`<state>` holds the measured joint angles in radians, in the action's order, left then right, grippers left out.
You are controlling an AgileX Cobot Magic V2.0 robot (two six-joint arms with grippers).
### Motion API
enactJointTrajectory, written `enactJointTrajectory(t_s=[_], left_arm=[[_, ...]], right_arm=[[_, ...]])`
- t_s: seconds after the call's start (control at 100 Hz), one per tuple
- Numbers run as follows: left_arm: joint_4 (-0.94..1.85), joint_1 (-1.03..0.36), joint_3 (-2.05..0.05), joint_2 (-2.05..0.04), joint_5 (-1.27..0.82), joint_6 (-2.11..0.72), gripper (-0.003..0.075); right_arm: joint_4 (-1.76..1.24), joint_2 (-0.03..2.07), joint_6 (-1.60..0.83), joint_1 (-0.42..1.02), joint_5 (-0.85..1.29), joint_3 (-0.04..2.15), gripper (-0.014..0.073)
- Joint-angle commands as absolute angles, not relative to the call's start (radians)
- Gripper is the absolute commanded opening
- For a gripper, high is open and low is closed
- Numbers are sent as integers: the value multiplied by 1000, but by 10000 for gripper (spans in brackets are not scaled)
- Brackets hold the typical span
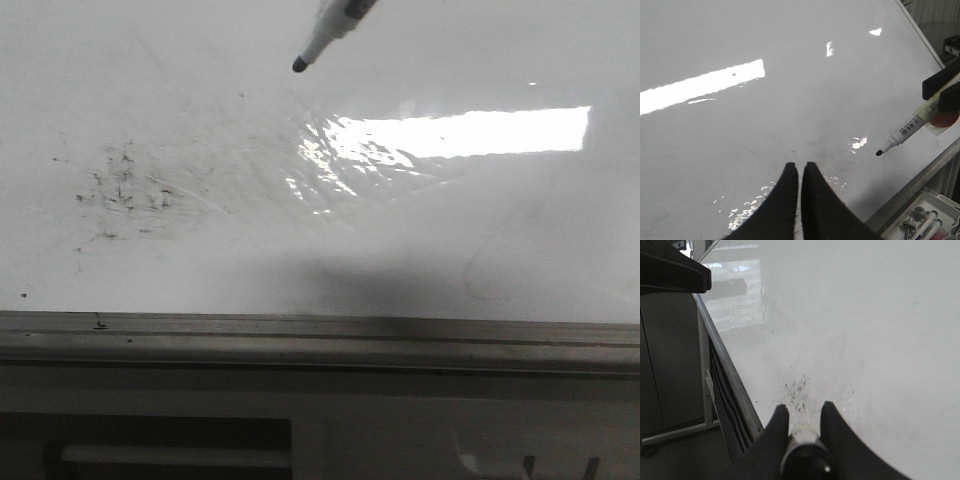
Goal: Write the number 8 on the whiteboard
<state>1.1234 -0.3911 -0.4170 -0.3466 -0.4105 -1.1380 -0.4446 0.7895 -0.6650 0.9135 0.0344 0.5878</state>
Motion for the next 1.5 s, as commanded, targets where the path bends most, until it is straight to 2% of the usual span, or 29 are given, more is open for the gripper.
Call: enactJointTrajectory(t_s=[0.0,0.67,0.83,1.09,1.49], left_arm=[[1162,-389,-444,-354,-383,-1124,-20],[1162,-389,-444,-354,-383,-1124,-20],[1162,-389,-444,-354,-383,-1124,-20],[1162,-389,-444,-354,-383,-1124,-20],[1162,-389,-444,-354,-383,-1124,-20]], right_arm=[[-440,780,-664,905,-32,616,-41],[-439,780,-664,905,-92,610,-41],[-339,780,-623,896,-67,593,-41],[-151,780,-420,774,-86,585,-42],[-95,678,-363,608,-93,585,-43]])
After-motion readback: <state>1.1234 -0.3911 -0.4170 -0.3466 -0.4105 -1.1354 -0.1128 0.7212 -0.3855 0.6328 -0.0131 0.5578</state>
